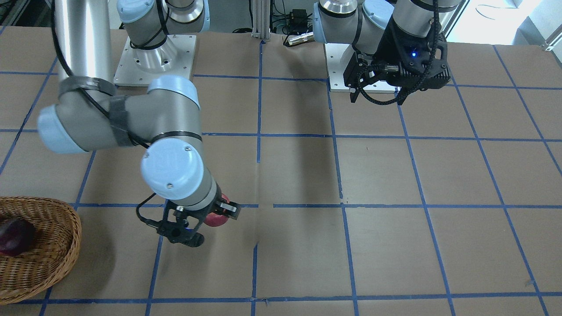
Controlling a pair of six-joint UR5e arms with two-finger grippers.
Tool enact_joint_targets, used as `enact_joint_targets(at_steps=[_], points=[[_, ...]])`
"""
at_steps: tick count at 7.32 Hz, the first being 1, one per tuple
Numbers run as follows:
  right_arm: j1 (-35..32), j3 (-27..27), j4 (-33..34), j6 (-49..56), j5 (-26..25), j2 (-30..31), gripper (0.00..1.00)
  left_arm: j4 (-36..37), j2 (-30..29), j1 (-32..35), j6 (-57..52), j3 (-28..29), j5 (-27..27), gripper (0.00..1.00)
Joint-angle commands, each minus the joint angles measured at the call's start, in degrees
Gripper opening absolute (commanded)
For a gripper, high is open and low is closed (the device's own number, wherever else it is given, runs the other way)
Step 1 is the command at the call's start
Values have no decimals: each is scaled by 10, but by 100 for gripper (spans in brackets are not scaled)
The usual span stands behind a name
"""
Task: Put all apples into basket
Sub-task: 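Carry the red apple into the wicker basket with the right gripper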
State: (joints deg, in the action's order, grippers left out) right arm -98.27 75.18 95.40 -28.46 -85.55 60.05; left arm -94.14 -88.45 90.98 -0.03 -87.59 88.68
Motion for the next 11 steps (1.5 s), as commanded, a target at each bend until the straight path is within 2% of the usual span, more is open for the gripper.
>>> enact_joint_targets(at_steps=[1,2,4,6,8,10,11], points=[[101,-24,-57,121,-6,20,0,1,0,1,-1,0,0,100],[153,-21,-62,179,-9,20,0,0,0,1,-1,0,0,100],[234,-18,-43,341,-81,7,0,3,-1,0,-2,0,-1,100],[255,-19,-2,383,-121,-6,0,3,-1,0,-2,0,0,100],[258,-16,70,404,-124,-43,0,3,-1,-1,-3,0,0,100],[258,-15,73,404,-138,-50,0,3,-1,0,-3,0,0,100],[258,-15,72,403,-144,-52,16,3,-1,0,-3,0,0,100]])
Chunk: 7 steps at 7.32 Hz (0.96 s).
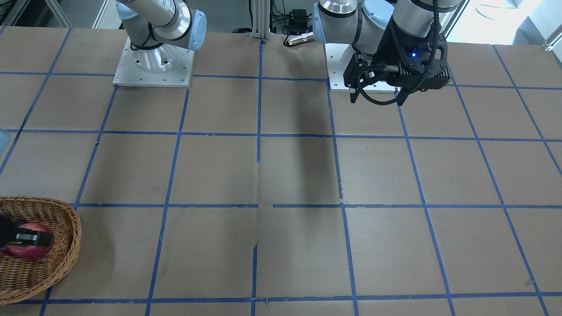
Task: Put all apples into basket
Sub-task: 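Open the right gripper and lift it away from the basket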
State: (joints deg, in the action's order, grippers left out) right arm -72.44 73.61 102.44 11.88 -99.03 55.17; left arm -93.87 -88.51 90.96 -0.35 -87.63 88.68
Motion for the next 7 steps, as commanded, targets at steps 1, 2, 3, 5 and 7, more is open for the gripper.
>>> enact_joint_targets(at_steps=[1,2,3,5,7], points=[[0,0,1,-5,-10,-4,89,-1,0,0,0,0,1,100],[0,0,-5,-6,-10,-2,100,0,0,-1,0,0,1,100],[0,-4,-10,-6,-9,3,100,0,1,-1,0,0,1,100],[-3,-8,-51,-8,-6,50,100,0,0,-1,0,0,1,100],[-39,-5,-162,-15,40,157,100,0,0,-1,0,0,0,100]])
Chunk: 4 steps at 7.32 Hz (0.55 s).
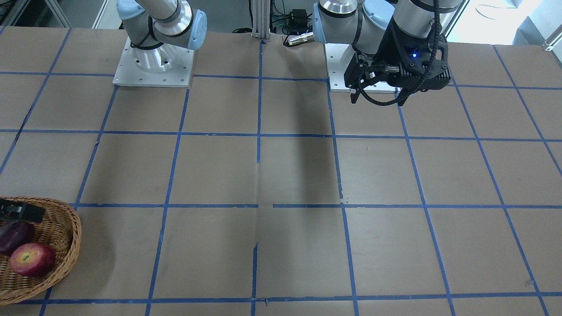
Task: Put all apples into basket
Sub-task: 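Open the right gripper and lift it away from the basket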
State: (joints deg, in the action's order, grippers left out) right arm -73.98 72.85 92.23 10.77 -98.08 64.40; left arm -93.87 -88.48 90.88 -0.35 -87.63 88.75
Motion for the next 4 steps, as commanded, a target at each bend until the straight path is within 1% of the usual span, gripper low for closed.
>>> enact_joint_targets(at_steps=[1,2,3,4], points=[[-66,4,-86,-62,36,92,100,0,0,0,0,0,-1,100],[-127,4,-121,-158,36,103,100,0,0,1,0,0,-1,100],[-172,9,-129,-181,36,127,100,0,0,1,0,0,-1,100],[-197,18,-161,-181,38,149,100,0,0,1,0,0,-1,100]])
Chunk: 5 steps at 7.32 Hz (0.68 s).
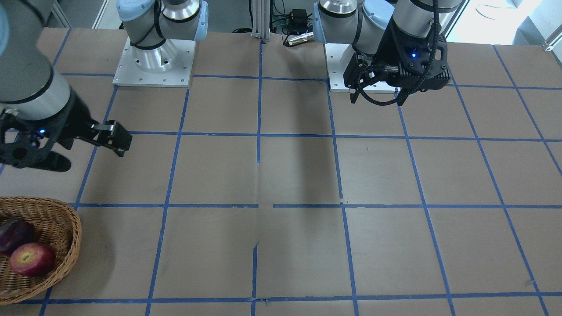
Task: Put all apples into basket
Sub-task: 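Open the right gripper and lift it away from the basket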
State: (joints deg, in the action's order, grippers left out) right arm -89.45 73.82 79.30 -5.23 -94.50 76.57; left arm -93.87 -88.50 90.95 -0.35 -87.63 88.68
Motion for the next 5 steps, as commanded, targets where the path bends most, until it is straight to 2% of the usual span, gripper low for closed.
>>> enact_joint_targets(at_steps=[1,3,5], points=[[-39,23,-67,-5,9,57,100,0,0,0,0,0,0,100],[-36,81,-69,17,6,88,100,0,0,0,0,-1,0,100],[-31,132,-1,18,10,105,100,0,0,0,0,0,0,100]])
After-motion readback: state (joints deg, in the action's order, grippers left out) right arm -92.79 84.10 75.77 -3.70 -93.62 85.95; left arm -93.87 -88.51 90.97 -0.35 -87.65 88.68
